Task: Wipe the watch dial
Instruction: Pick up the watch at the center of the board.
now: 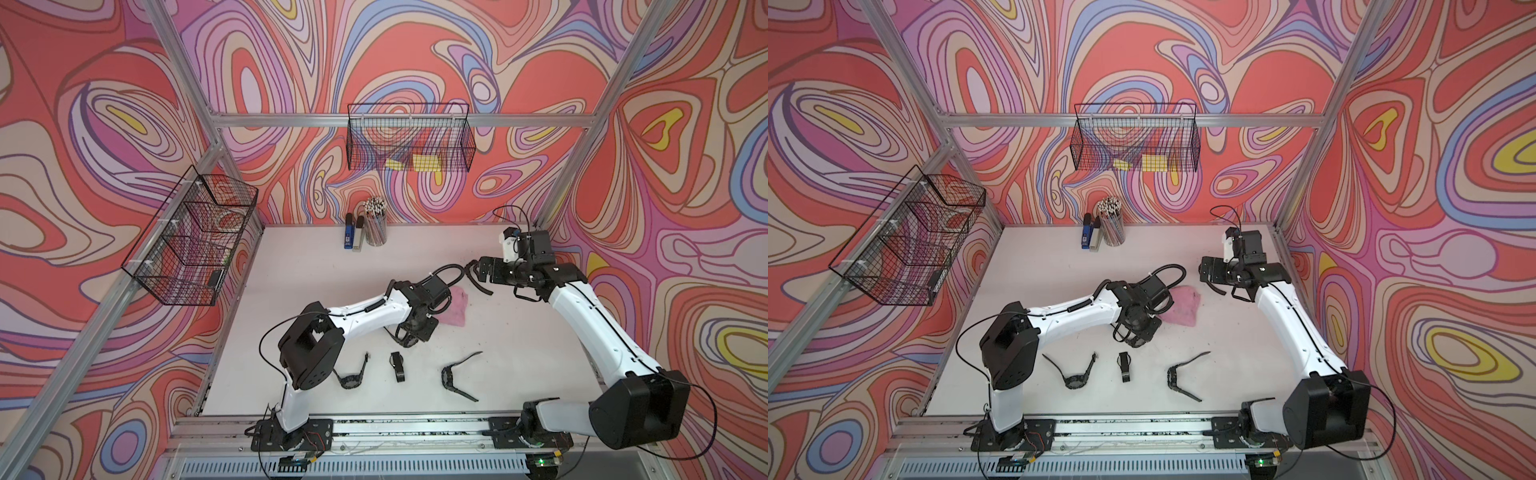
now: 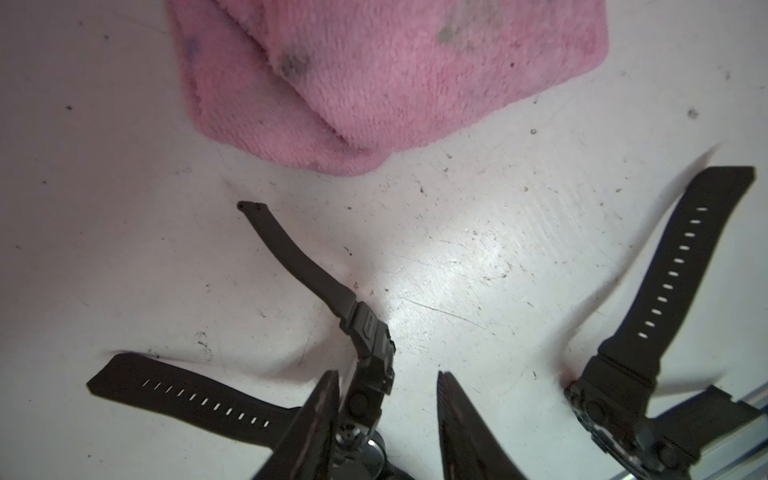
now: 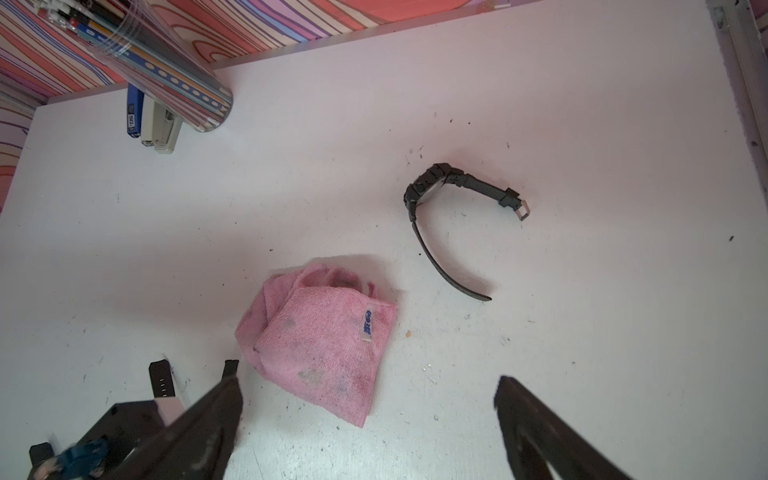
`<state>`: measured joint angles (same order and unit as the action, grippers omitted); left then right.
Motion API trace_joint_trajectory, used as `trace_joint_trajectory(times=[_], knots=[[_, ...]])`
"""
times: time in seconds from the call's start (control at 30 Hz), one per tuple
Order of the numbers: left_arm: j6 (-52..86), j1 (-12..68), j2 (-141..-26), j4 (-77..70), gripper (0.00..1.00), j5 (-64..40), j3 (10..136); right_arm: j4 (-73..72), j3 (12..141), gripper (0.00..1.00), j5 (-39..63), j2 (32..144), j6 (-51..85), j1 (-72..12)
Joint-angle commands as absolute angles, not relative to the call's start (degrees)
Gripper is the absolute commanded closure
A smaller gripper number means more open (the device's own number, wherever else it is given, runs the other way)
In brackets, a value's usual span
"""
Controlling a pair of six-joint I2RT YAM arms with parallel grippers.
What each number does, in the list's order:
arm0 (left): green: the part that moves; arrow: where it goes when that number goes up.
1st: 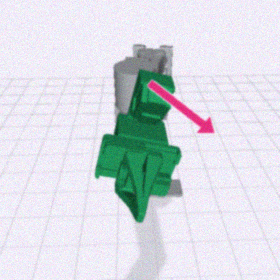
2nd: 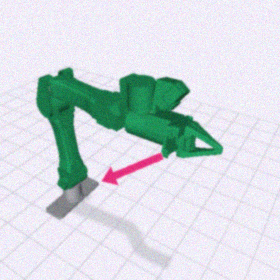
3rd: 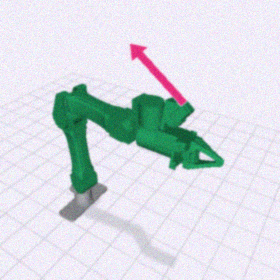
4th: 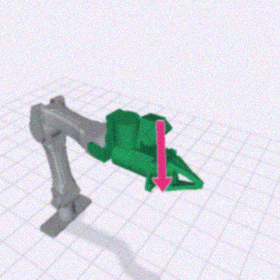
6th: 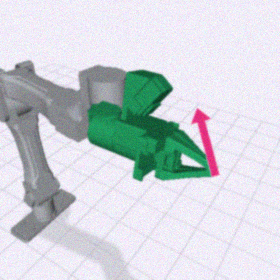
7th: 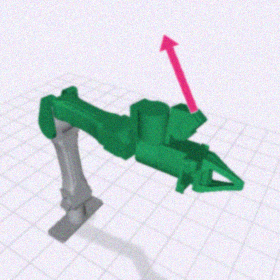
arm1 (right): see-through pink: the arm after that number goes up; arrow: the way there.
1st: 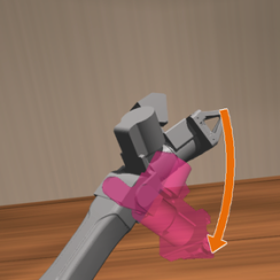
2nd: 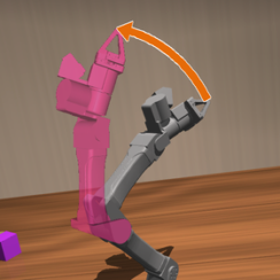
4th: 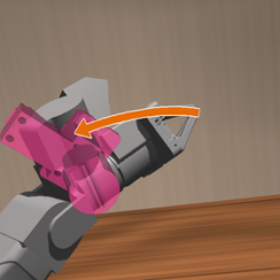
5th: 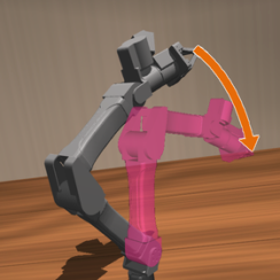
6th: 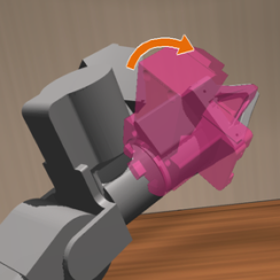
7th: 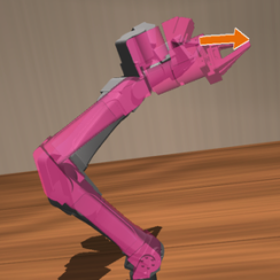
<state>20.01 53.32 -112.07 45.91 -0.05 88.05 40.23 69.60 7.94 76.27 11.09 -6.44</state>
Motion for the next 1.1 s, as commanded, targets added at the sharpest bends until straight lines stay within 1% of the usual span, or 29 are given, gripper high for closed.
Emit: trace_joint_trajectory(times=[0.0, 0.1, 0.27, 0.4, 0.5, 0.67, 0.8, 0.93, 1.0, 1.07], knots=[[21.78, 53.40, -114.31, 51.01, 0.59, 3.09, 91.69, 38.66, 68.97, 0.02, 9.25, 75.45, 11.08, -6.27], [22.08, 53.43, -117.67, 52.79, 0.59, 1.79, 94.49, 38.27, 68.73, 0.02, 9.58, 75.42, 10.94, -6.26], [23.09, 53.49, -120.77, 53.51, 0.60, 1.91, 95.58, 37.53, 68.46, 0.02, 8.66, 74.88, 11.05, -6.24], [23.87, 53.38, -121.00, 53.84, 0.62, 3.81, 94.77, 37.96, 68.88, 0.02, 7.05, 74.43, 10.36, -6.24], [24.45, 53.45, -120.59, 53.13, 0.65, 3.63, 94.23, 38.06, 69.08, 0.02, 6.07, 74.03, 10.00, -6.25], [24.87, 53.40, -121.66, 52.91, 0.74, 2.19, 94.03, 37.88, 69.10, 0.02, 5.43, 73.83, 9.76, -6.14], [25.64, 53.37, -122.44, 51.90, 0.81, 0.23, 91.59, 37.97, 69.25, 0.02, 5.13, 73.92, 9.50, -5.80], [26.34, 53.37, -121.98, 50.46, 0.85, -0.10, 88.61, 38.14, 69.26, 0.02, 4.88, 73.74, 9.50, -5.53], [26.49, 53.38, -121.95, 49.98, 0.90, -0.49, 87.89, 38.14, 69.26, 0.02, 4.68, 73.73, 9.51, -5.37], [26.61, 53.35, -121.86, 49.67, 0.98, -0.57, 87.71, 38.23, 69.34, 0.02, 4.84, 73.74, 9.44, -5.25]])
